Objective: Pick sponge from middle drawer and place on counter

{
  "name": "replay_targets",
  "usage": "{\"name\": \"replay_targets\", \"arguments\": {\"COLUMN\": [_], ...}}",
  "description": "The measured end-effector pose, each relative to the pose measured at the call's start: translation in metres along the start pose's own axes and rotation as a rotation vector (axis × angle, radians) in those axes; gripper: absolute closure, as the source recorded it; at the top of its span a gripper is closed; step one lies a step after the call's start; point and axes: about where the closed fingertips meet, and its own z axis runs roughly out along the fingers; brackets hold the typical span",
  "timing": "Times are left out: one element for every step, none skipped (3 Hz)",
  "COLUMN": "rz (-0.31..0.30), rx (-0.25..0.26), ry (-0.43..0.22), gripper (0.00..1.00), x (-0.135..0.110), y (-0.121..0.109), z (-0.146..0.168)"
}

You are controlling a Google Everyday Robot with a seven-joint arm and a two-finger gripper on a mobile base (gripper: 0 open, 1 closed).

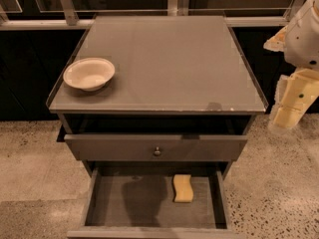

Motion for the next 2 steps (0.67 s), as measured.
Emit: {"name": "replay_targets", "arguments": {"rz": [0.0, 0.038], "rx": [0.0, 0.031], "ry": [0.0, -0.032], "gripper": [0.0, 0.0], "x": [0.0, 0.0062], "y": [0.0, 0.002], "z": [0.0, 0.0061]}}
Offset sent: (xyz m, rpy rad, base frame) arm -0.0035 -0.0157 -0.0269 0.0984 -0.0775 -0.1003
